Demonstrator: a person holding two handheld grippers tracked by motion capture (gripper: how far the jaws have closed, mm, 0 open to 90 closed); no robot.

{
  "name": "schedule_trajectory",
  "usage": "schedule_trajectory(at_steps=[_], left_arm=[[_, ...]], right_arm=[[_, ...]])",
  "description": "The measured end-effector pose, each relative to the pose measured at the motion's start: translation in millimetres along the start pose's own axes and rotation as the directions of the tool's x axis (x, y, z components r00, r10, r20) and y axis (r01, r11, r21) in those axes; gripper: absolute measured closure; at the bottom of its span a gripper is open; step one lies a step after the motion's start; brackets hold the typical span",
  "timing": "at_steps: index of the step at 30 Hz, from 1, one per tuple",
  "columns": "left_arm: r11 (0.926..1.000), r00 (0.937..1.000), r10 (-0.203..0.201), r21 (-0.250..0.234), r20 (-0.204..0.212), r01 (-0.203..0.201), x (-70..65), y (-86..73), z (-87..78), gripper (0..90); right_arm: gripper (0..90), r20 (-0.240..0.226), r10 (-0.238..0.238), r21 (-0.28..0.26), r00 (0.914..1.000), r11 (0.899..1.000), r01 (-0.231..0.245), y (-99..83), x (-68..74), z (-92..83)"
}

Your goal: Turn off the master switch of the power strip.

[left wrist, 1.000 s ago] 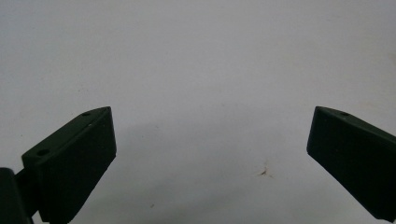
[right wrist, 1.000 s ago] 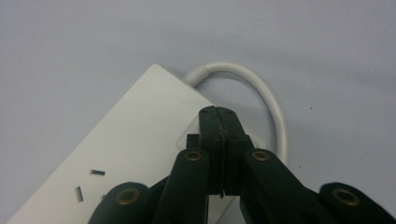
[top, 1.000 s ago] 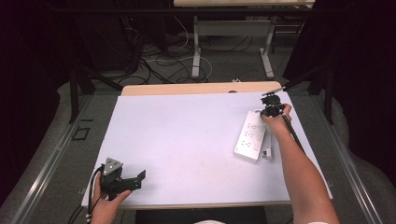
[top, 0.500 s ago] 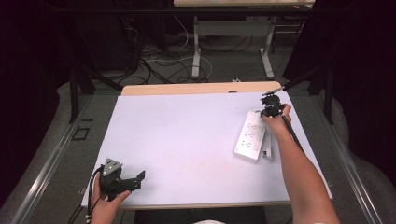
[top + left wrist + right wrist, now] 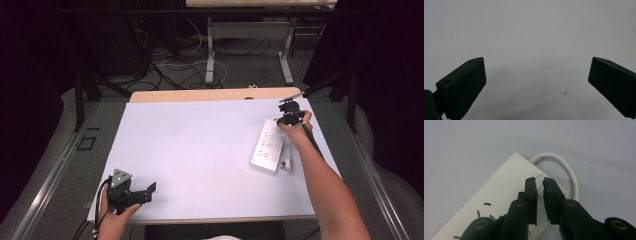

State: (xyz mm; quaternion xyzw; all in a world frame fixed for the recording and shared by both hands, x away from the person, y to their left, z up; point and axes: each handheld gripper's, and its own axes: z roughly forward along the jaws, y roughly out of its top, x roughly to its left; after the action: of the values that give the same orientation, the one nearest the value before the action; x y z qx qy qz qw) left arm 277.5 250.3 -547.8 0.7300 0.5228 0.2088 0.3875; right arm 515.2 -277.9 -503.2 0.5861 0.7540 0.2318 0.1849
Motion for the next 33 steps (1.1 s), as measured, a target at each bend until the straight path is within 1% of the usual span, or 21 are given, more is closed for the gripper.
schedule_trajectory(at_steps=[3,6,9,12,13,14,16,17,18,19,20,21,23,24,25,26,27,29,31,32,33], left_arm=[[1.0000,1.0000,0.005,0.005,0.001,-0.005,0.1,-0.2,0.5,1.5],[1.0000,1.0000,0.001,0.003,0.004,-0.001,0.3,0.0,-0.2,1.5],[1.0000,1.0000,0.001,0.003,0.004,-0.001,0.4,0.0,-0.3,1.5],[1.0000,1.0000,0.002,0.001,0.004,-0.002,0.1,0.2,0.0,1.5],[1.0000,1.0000,0.003,0.003,0.003,-0.003,0.0,0.2,0.1,1.5],[1.0000,1.0000,0.003,0.003,0.002,-0.003,-0.1,0.2,0.2,1.5],[1.0000,1.0000,0.007,0.003,0.003,-0.007,-0.1,0.3,0.2,1.5],[1.0000,1.0000,0.005,0.004,0.004,-0.005,-0.3,0.3,0.2,1.5],[1.0000,1.0000,0.005,0.004,0.005,-0.005,-0.3,0.3,0.0,1.5],[1.0000,1.0000,0.007,0.004,0.005,-0.007,0.1,0.3,0.0,1.5],[1.0000,1.0000,0.006,0.003,0.005,-0.006,0.1,0.3,-0.1,1.5],[1.0000,1.0000,0.006,0.002,0.006,-0.006,0.2,0.3,-0.2,1.5],[0.9999,0.9999,0.010,0.005,0.007,-0.010,0.3,0.4,-0.4,1.5],[0.9999,0.9999,0.010,0.004,0.007,-0.011,0.2,0.4,-0.5,1.5],[0.9999,0.9999,0.013,0.006,0.007,-0.013,0.2,0.5,-0.6,1.5],[0.9999,0.9999,0.013,0.006,0.007,-0.013,0.1,0.5,-0.7,1.5],[0.9999,0.9999,0.013,0.007,0.007,-0.013,0.2,0.5,-0.7,1.5],[0.9999,0.9999,0.012,0.007,0.009,-0.012,0.3,0.5,-1.0,1.5],[0.9999,0.9999,0.010,0.006,0.008,-0.010,0.4,0.4,-1.3,1.5],[0.9999,0.9999,0.012,0.004,0.008,-0.013,0.6,0.5,-1.4,1.5],[0.9999,0.9999,0.013,0.002,0.007,-0.013,0.5,0.4,-1.5,1.5]], right_arm=[[75.8,-0.009,-0.009,-0.008,0.9999,1.000,0.009,-0.3,0.9,-1.8],[69.3,-0.018,-0.001,-0.014,0.9998,1.000,0.001,-0.4,3.5,-5.0],[63.7,-0.038,-0.015,-0.015,0.9991,1.000,0.015,-1.0,5.2,-7.2],[58.2,-0.043,-0.023,-0.012,0.9988,1.000,0.023,-1.6,6.8,-9.7],[57.0,-0.032,-0.015,-0.012,0.9994,1.000,0.015,-1.8,8.0,-10.4],[55.3,-0.039,-0.027,-0.017,0.9989,1.000,0.026,-2.3,7.2,-11.3],[53.0,-0.046,-0.027,-0.012,0.9986,1.000,0.027,-3.3,7.0,-13.1],[51.3,-0.039,-0.016,-0.006,0.9991,1.000,0.015,-3.6,8.5,-13.6],[49.3,-0.048,-0.036,-0.001,0.9982,0.999,0.036,-4.9,8.5,-14.7],[49.3,-0.048,-0.036,-0.001,0.9982,0.999,0.036,-4.9,8.5,-14.7],[47.7,-0.042,-0.047,-0.017,0.9980,0.999,0.046,-5.6,10.5,-16.4],[47.0,-0.043,-0.066,-0.018,0.9969,0.998,0.065,-5.7,10.3,-18.6],[45.8,-0.040,-0.057,-0.022,0.9975,0.998,0.057,-5.6,12.0,-19.7],[45.3,-0.054,-0.077,-0.029,0.9956,0.997,0.075,-5.9,11.8,-20.7],[45.2,-0.061,-0.080,-0.029,0.9949,0.996,0.079,-6.7,13.5,-22.8],[45.2,-0.061,-0.080,-0.029,0.9949,0.996,0.079,-6.7,13.5,-22.8],[45.1,-0.062,-0.065,-0.029,0.9959,0.998,0.063,-7.1,16.0,-23.6],[43.9,-0.066,-0.076,-0.033,0.9949,0.997,0.074,-9.2,17.3,-26.3],[37.9,-0.063,-0.068,-0.035,0.9956,0.997,0.066,-10.7,20.5,-28.4],[37.1,-0.066,-0.083,-0.036,0.9944,0.996,0.081,-11.4,20.9,-29.5],[31.8,-0.084,-0.068,-0.039,0.9942,0.997,0.065,-12.9,23.5,-32.2]])
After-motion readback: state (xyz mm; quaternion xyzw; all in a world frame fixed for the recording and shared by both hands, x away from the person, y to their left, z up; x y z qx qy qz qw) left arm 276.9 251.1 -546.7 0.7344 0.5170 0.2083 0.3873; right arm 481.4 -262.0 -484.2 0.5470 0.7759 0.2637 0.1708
